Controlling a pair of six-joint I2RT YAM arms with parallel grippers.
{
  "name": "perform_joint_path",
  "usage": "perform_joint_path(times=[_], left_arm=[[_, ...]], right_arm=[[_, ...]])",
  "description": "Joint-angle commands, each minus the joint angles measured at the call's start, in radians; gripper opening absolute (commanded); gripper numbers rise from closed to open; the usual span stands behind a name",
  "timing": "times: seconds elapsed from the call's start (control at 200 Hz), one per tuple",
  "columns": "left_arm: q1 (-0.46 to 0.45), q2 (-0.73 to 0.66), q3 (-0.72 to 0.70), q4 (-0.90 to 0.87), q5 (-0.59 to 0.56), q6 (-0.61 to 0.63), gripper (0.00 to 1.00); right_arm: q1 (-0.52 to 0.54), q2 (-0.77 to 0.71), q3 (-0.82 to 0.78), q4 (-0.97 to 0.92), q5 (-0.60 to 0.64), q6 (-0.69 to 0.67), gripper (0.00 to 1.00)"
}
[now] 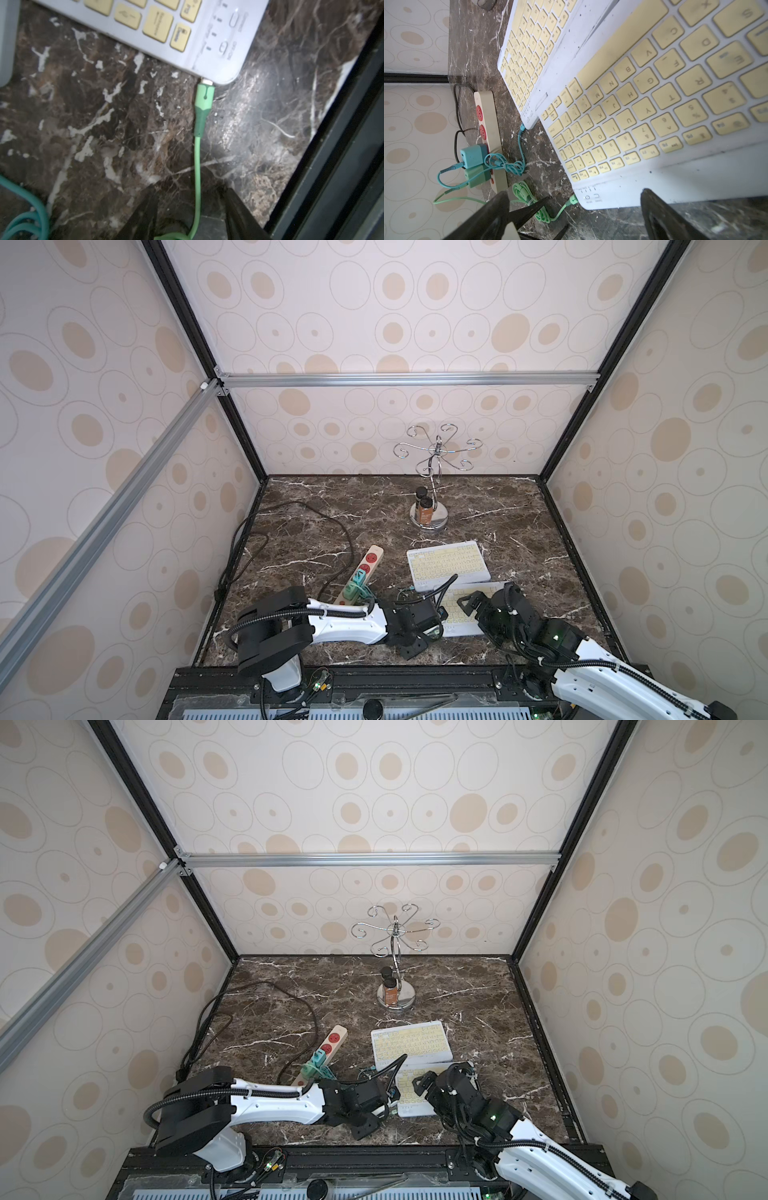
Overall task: Unplug the wireless keyboard
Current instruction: Pick up the keyboard from the center of the board.
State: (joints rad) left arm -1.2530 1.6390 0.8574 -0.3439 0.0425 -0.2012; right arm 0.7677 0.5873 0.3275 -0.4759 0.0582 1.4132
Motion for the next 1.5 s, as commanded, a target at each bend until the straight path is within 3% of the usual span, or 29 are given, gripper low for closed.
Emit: perform_joint_path(times=[0.0, 0.58, 0.865, 1.12, 1.496], left_arm=[[-0.004, 0.042, 0.028, -0.058, 0.0, 0.021, 0.5], [-0.002, 0.108, 0.066, -0.062, 0.042, 0.077, 0.0], [0.019, 0.053, 0.066, -0.011, 0.088, 0.089, 0.0], [0.053, -0.019, 0.065, 0.039, 0.063, 0.069, 0.0], [0.078, -0.035, 0.133, 0.044, 0.013, 0.08, 0.0]], right_arm=[[0.008, 0.003, -0.021, 0.005, 0.033, 0.084, 1.0], [0.008, -0.013, -0.016, -0.032, 0.078, 0.104, 0.99], [0.008, -0.051, -0.002, -0.155, 0.062, 0.239, 1.0], [0.016, -0.063, 0.015, -0.128, -0.037, 0.239, 1.0], [0.261, 0.13, 0.075, -0.006, 0.094, 0.309, 1.0]])
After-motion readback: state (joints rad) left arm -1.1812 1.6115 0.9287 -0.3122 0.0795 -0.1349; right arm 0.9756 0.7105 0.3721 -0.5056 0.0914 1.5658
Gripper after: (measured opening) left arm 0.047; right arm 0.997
